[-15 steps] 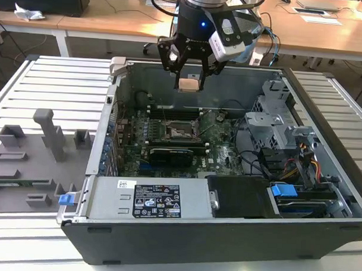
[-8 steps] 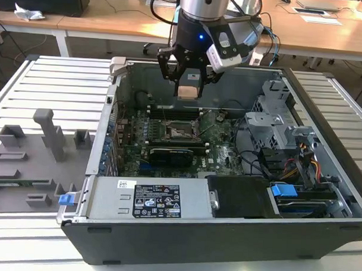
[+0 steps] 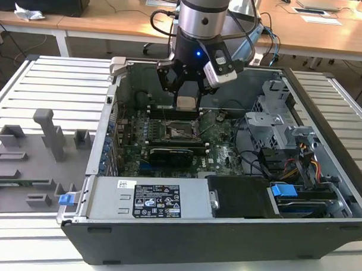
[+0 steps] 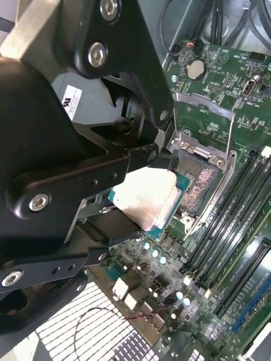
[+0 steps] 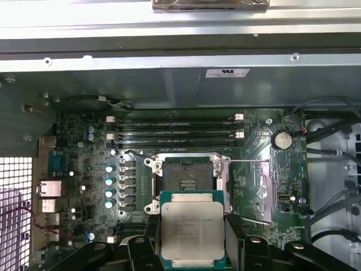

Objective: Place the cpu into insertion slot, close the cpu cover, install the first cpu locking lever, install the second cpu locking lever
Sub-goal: 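Place the cpu into insertion slot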

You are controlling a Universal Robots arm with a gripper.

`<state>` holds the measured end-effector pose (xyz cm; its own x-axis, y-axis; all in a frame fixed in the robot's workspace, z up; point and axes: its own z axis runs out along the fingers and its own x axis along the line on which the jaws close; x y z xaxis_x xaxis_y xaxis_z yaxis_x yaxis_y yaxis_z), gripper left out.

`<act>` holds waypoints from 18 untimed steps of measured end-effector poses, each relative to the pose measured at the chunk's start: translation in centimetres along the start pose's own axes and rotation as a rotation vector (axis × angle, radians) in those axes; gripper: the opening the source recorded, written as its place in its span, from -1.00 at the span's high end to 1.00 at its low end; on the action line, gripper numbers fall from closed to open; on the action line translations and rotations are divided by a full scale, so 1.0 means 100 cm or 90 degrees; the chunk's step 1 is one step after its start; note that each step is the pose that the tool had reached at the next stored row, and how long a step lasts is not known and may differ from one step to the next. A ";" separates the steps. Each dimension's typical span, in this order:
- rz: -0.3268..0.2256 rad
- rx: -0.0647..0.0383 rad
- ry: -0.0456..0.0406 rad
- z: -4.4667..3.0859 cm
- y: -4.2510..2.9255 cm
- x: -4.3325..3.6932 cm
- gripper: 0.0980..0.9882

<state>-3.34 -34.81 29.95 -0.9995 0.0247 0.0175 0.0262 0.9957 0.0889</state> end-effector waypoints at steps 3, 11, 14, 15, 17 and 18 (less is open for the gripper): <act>0.000 0.000 0.0000 0.0060 -0.0005 -0.0001 0.00; 0.077 -0.001 -0.0068 0.0125 -0.0011 -0.0002 0.00; 0.115 -0.002 -0.0102 0.0128 -0.0011 -0.0002 0.00; 0.131 -0.002 -0.0117 0.0128 -0.0011 -0.0002 0.00; 0.166 -0.003 -0.0148 0.0131 -0.0012 -0.0002 0.00; 0.175 -0.003 -0.0156 0.0131 -0.0012 -0.0002 0.00</act>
<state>-3.34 -34.82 28.63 -0.9549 0.2963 0.0175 0.2967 0.9509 0.0884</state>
